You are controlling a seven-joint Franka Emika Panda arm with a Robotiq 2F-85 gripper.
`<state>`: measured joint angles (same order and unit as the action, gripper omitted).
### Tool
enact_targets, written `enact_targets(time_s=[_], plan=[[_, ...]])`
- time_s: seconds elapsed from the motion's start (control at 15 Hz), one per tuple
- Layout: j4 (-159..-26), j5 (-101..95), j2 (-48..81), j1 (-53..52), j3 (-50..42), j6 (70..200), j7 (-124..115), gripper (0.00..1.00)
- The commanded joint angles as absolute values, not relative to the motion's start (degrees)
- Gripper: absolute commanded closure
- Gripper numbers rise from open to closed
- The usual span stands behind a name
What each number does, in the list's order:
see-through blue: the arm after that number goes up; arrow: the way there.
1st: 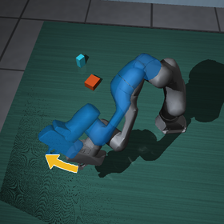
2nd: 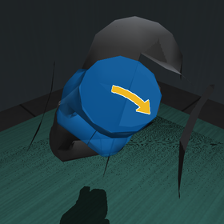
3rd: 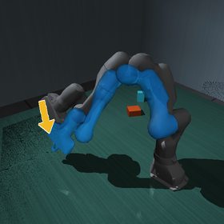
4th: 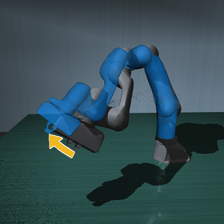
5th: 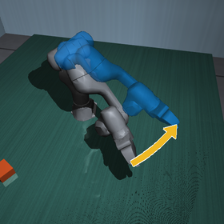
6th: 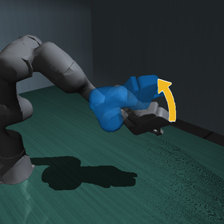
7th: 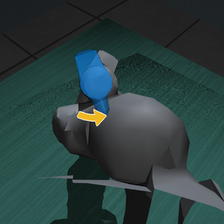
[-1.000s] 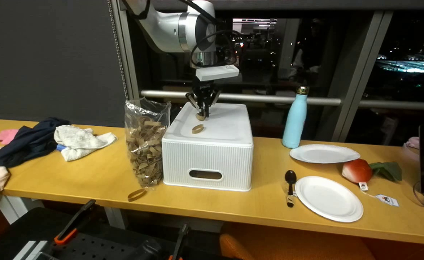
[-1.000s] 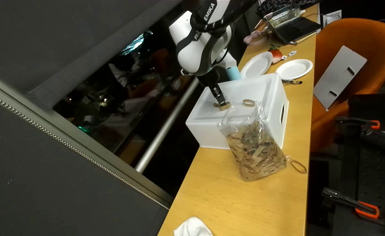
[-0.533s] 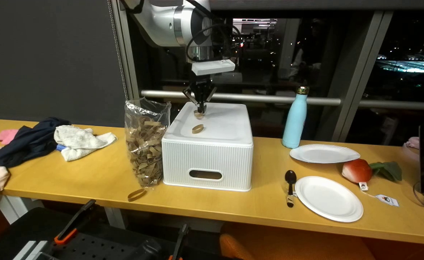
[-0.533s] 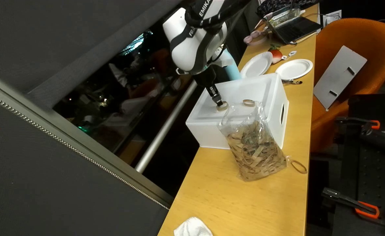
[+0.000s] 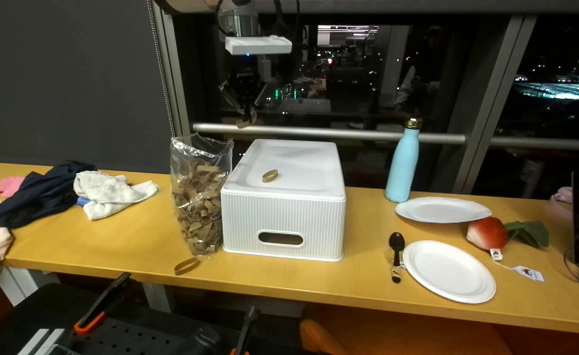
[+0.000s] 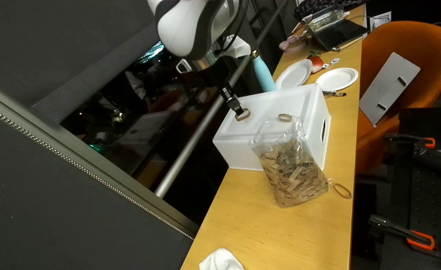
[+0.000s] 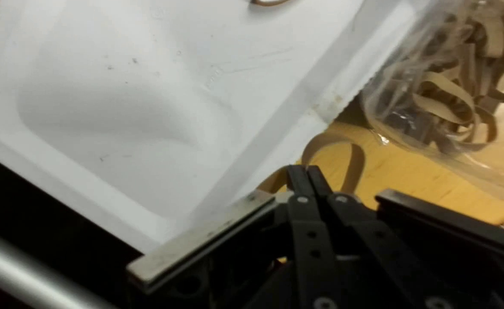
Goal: Put the rubber bands into the basket
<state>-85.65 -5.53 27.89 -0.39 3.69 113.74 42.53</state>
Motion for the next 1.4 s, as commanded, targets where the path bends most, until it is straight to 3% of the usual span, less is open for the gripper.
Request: enact_targets(time_s=[0.0, 0.73, 1.33], plan=[[-89.8, -7.8, 21.6, -3.1, 4.6, 109.4, 38.5, 0.99], [-103.5, -10.4, 13.2, -5.8, 6.1, 108.8, 28.1, 0.99], [-106.1, -10.8, 13.1, -5.5, 6.1, 109.5, 27.4, 0.99]])
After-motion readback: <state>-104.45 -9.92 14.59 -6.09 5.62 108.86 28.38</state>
